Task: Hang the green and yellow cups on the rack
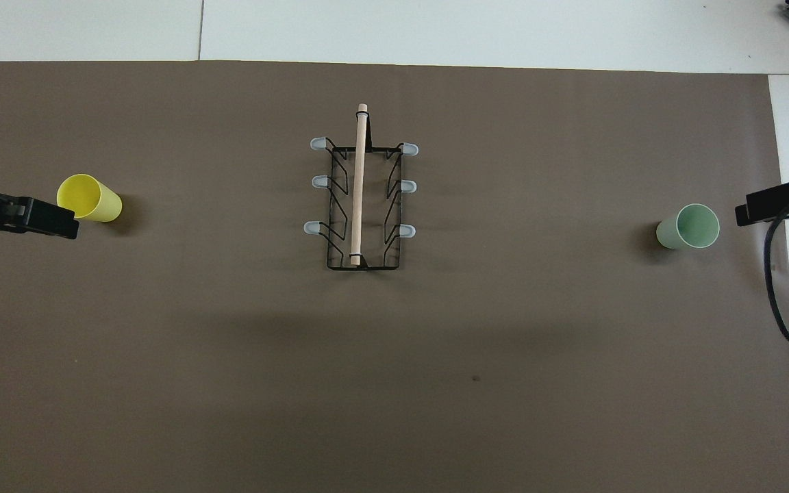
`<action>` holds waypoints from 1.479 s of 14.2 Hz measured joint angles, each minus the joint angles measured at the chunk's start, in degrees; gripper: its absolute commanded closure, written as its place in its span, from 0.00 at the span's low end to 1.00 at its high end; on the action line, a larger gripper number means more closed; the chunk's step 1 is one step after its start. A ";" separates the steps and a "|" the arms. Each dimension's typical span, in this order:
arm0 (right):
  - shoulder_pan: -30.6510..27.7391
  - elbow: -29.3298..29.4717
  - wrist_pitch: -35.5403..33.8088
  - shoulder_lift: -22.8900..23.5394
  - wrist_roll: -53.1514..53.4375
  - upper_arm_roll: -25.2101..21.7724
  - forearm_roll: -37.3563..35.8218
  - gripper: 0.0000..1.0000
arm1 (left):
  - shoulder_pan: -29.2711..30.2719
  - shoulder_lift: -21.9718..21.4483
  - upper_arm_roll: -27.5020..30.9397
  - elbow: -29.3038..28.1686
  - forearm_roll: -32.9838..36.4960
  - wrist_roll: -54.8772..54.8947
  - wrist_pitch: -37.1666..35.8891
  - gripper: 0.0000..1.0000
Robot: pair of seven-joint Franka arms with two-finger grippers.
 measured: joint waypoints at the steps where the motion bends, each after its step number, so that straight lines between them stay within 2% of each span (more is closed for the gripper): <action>1: 0.00 0.00 0.00 0.00 0.00 0.00 0.00 0.00 | 0.02 0.00 0.08 0.00 0.00 -0.02 0.00 0.00; 10: 0.03 -0.25 0.06 0.00 0.00 0.00 0.00 0.00 | 0.08 0.08 0.68 0.08 0.17 -0.03 0.00 0.00; 15: 0.16 -2.68 2.66 0.03 0.00 0.01 0.00 0.00 | 0.08 0.95 0.69 0.58 0.21 -0.03 0.06 0.00; 18: 1.59 -5.80 6.28 0.08 0.00 0.04 -0.04 0.00 | 0.08 3.59 0.70 3.58 0.21 -0.03 0.05 0.00; 21: 2.44 -9.56 9.73 0.18 0.00 0.05 -0.47 0.00 | 0.08 8.34 0.73 8.38 0.21 -0.03 0.01 0.00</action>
